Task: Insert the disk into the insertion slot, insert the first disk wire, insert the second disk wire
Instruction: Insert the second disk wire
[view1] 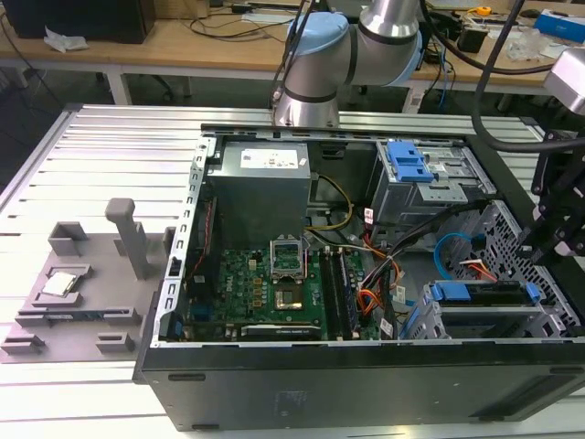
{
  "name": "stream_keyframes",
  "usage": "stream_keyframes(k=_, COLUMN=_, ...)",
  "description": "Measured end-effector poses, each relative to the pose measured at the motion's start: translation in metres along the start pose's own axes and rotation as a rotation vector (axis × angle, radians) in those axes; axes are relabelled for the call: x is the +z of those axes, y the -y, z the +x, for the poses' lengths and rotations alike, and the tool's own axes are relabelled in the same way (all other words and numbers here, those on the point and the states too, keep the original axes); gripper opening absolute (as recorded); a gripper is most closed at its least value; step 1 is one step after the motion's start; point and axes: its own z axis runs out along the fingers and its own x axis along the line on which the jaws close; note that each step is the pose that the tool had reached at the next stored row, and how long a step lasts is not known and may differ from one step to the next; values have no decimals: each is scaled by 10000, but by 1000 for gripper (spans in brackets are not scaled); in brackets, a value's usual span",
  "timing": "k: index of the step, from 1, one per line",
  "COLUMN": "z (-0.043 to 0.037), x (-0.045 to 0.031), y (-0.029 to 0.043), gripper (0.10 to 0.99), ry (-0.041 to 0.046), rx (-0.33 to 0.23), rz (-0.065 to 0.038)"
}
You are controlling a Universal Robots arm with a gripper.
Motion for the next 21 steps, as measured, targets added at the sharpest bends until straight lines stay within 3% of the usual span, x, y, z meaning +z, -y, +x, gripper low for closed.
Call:
stream_keyframes(k=5, z=-1, x=5, y=-80, gripper=302, ry=2, rx=0, rz=-1)
stream_keyframes(k=9, z=0, x=11, y=-185, gripper=302, ry=2, rx=0, rz=0)
stream_keyframes(k=12, z=-53, x=12, y=-210, gripper=302, ry=3, rx=-1, rz=0)
stream_keyframes(k=15, z=-221, x=10, y=-214, gripper=302, ry=0, rx=-6, rz=0)
stream_keyframes(k=21, z=-225, x=14, y=-280, gripper=302, ry=1, rx=-6, rz=0)
